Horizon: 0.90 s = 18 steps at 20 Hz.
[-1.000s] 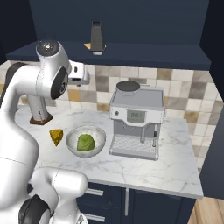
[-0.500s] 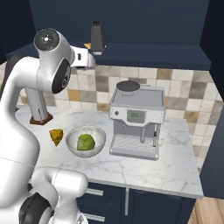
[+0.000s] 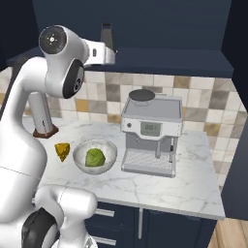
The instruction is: Pick the cheese from the fridge and the cheese grater from the cabinet and place them next to the salad bowl.
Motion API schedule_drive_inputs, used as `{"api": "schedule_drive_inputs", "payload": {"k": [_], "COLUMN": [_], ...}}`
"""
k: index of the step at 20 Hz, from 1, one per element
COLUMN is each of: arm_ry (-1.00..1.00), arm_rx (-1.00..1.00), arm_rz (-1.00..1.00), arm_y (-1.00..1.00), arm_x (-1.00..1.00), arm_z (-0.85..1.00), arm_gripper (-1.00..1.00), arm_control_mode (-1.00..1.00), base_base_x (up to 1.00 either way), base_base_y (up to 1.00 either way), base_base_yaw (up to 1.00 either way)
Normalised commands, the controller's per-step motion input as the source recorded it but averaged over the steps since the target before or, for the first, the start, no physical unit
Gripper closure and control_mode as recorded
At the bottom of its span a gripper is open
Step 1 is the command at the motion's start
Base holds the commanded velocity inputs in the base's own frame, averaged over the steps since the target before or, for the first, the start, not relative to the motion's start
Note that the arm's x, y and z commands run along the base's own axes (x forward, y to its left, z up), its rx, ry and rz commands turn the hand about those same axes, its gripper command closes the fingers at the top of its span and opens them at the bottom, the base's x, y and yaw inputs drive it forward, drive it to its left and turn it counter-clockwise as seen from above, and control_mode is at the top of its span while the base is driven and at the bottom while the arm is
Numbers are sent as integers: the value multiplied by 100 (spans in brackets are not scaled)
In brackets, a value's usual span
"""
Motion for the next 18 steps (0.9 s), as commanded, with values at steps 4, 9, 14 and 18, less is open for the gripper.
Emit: {"api": "schedule_drive_inputs", "payload": {"k": [4, 9, 14, 18], "arm_ry": [-4, 0, 7, 1], "arm_rx": [7, 13, 7, 0], "arm_rz": [-12, -2, 0, 0], "arm_y": [-9, 0, 0, 0], "arm_x": [25, 29, 27, 16], "arm_z": [45, 44, 40, 11], "arm_gripper": [-100, -100, -100, -100], "arm_control_mode": [-100, -100, -100, -100], "base_base_x": [0, 0, 0, 0], "base_base_y": [0, 0, 0, 0], "base_base_yaw": [0, 0, 0, 0]}}
